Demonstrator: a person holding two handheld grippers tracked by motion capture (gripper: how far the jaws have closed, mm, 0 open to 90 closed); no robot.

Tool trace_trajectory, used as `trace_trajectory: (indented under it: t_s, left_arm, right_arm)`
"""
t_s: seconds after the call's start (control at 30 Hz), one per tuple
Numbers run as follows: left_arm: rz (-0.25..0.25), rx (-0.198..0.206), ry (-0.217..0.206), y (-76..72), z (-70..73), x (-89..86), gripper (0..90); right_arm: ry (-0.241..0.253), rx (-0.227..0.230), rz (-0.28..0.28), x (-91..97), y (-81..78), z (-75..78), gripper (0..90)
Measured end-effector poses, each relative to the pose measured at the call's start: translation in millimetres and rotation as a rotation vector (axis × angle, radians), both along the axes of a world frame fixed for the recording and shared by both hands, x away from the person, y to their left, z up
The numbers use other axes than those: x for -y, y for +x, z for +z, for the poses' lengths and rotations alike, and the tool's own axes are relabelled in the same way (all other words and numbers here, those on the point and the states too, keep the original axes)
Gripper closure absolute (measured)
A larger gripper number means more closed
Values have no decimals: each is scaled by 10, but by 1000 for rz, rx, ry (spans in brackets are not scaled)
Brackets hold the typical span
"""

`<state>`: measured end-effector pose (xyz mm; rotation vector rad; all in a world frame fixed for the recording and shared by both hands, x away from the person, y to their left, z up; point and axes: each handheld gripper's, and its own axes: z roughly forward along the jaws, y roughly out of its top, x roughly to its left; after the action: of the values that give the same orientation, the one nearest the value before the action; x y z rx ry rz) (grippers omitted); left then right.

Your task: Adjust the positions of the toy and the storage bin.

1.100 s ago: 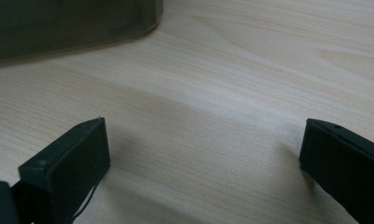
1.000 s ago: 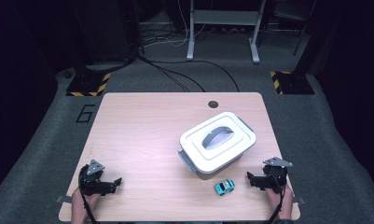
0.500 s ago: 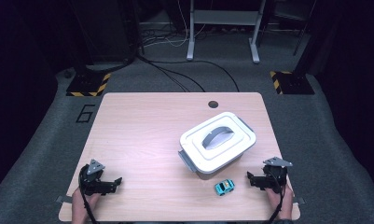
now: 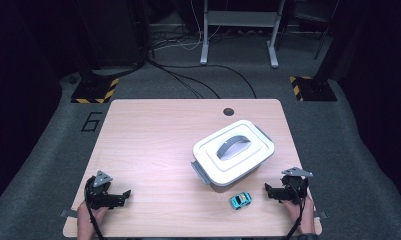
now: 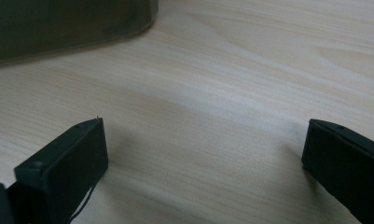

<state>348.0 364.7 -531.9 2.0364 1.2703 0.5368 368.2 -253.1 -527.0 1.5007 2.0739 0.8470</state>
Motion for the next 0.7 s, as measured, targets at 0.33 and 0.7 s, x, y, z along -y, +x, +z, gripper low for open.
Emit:
trace_trajectory:
  t_s: [0.33,0.7]
  left_arm:
    - [0,1,0,-1,0,1,3]
    - [-1,2,2,0,0,0,3]
  right_arm:
    - [114,-13,44,1,16,296,0]
    - [151,50,105,-70,-1,729,0]
